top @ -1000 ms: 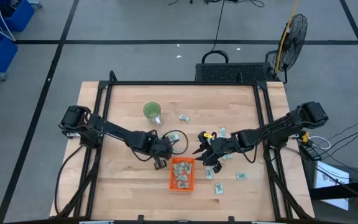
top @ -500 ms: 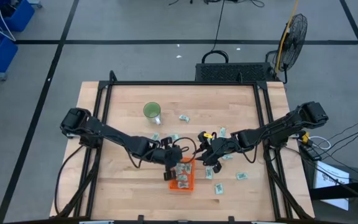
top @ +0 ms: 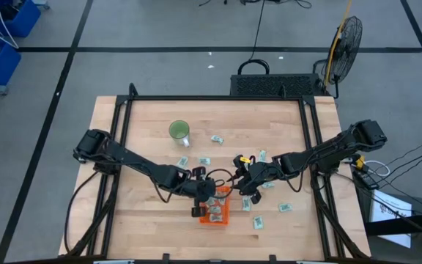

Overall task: Pick and place Stevia / Truvia into bins
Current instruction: Put the stevia packet into the orange basket

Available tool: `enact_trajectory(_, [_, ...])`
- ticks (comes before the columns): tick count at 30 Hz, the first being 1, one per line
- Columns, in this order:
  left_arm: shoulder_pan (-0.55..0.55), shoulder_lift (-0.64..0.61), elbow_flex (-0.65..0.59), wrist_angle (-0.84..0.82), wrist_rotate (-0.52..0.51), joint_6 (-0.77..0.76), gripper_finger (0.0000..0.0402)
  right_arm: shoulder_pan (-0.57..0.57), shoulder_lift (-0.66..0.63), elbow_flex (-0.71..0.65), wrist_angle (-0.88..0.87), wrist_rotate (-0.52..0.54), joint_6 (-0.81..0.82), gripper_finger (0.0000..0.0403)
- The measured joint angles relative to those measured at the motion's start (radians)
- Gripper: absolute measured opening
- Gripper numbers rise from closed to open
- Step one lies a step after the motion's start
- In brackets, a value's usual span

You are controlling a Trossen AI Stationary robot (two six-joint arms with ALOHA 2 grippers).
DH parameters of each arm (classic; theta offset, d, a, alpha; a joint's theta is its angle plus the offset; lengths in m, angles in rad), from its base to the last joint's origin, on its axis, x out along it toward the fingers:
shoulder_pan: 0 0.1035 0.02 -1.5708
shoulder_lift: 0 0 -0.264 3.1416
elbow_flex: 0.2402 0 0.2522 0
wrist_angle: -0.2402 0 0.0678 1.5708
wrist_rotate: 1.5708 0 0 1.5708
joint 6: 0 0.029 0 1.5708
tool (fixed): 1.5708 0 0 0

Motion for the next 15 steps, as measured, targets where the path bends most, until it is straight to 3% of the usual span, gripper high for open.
enact_trajectory(7, [0.0, 0.007, 0.001, 0.008, 0.016, 0.007, 0.0033, 0.0, 0.0, 0.0, 0.0, 0.0, 0.0, 0.0114])
enact_trajectory(15, [0.0, 0.078, 0.0, 0.027, 0.061, 0.014, 0.0083, 0.0, 0.0, 0.0, -0.001, 0.0, 0.0, 0.0114])
